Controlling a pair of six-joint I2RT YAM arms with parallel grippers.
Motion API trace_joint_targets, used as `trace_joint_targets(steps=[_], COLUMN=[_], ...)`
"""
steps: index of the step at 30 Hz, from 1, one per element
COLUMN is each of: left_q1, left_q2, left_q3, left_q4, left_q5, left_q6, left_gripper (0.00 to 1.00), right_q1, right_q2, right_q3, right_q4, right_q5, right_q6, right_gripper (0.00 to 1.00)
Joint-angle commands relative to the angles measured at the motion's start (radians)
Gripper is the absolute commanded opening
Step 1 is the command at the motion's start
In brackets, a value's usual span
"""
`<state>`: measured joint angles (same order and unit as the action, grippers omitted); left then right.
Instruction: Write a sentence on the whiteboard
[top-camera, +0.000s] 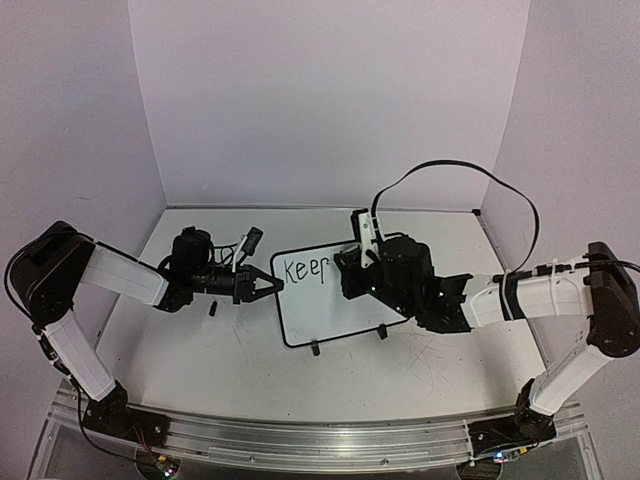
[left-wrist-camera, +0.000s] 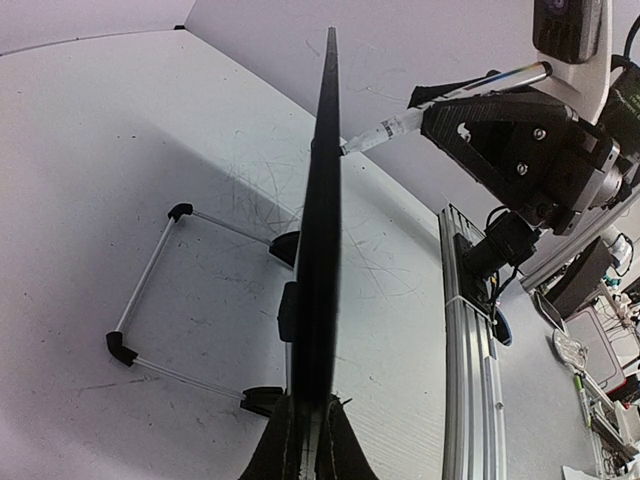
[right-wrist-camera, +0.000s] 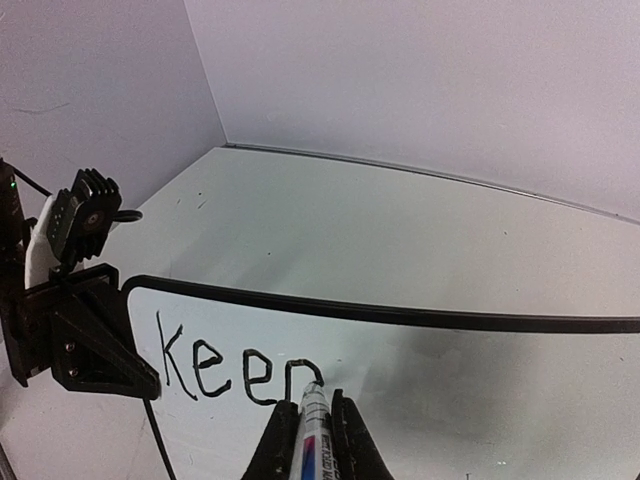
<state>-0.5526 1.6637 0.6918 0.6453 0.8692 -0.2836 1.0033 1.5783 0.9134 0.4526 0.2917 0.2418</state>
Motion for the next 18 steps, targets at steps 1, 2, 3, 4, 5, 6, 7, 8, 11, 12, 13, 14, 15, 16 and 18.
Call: trace_joint_targets(steps=[1, 2, 3, 4, 5, 6, 7, 8, 11, 12, 13, 14, 15, 16, 18], left_q1=[0.001, 0.001, 0.0, 0.0, 0.0, 0.0, 0.0, 0.0, 0.0, 0.0, 0.0, 0.001, 0.001, 0.002, 0.002], left_q2=[-0.038, -0.039, -0.04, -0.041, -0.043, -0.044, -0.044, -0.044, -0.04, -0.039, -0.038, -0.037, -0.037, -0.037, -0.037], left_q3=[0.008, 0.008, 0.008, 0.007, 0.006, 0.005, 0.004, 0.003, 0.003, 0.003, 0.002, 0.001, 0.0, -0.001, -0.004], left_q4=[-0.004, -0.003, -0.004, -0.004, -0.004, -0.005, -0.005, -0.006, -0.006, -0.006, -0.006, -0.006, -0.006, -0.007, -0.009], left_q5=[0.031, 0.031, 0.031, 0.03, 0.029, 0.029, 0.029, 0.027, 0.023, 0.02, 0.017, 0.014, 0.01, 0.008, 0.005], left_q6=[0.017, 0.017, 0.017, 0.017, 0.017, 0.017, 0.017, 0.017, 0.018, 0.018, 0.019, 0.02, 0.021, 0.022, 0.024], left_gripper=[0.0, 0.0, 0.0, 0.0, 0.0, 0.0, 0.0, 0.0, 0.0, 0.0, 0.0, 0.0, 0.0, 0.0, 0.0], right_q1=[0.006, 0.007, 0.007, 0.008, 0.008, 0.008, 0.008, 0.008, 0.009, 0.009, 0.009, 0.01, 0.01, 0.01, 0.008], right_q2=[0.028, 0.032, 0.035, 0.039, 0.043, 0.045, 0.046, 0.047, 0.031, 0.014, -0.011, -0.048, -0.098, -0.143, -0.213], right_q3=[0.001, 0.002, 0.003, 0.005, 0.005, 0.006, 0.009, 0.013, 0.017, 0.013, 0.005, -0.009, -0.03, -0.049, -0.08], right_q4=[-0.001, 0.0, 0.001, 0.002, 0.005, 0.007, 0.01, 0.013, 0.03, 0.034, 0.038, 0.044, 0.048, 0.049, 0.046], right_q5=[-0.009, -0.011, -0.012, -0.012, -0.013, -0.013, -0.013, -0.013, -0.026, -0.033, -0.038, -0.045, -0.049, -0.047, -0.034], right_q6=[0.017, 0.017, 0.019, 0.019, 0.02, 0.02, 0.02, 0.019, 0.018, 0.023, 0.029, 0.035, 0.038, 0.039, 0.03], right_gripper=[0.0, 0.0, 0.0, 0.0, 0.0, 0.0, 0.0, 0.0, 0.0, 0.0, 0.0, 0.0, 0.0, 0.0, 0.0])
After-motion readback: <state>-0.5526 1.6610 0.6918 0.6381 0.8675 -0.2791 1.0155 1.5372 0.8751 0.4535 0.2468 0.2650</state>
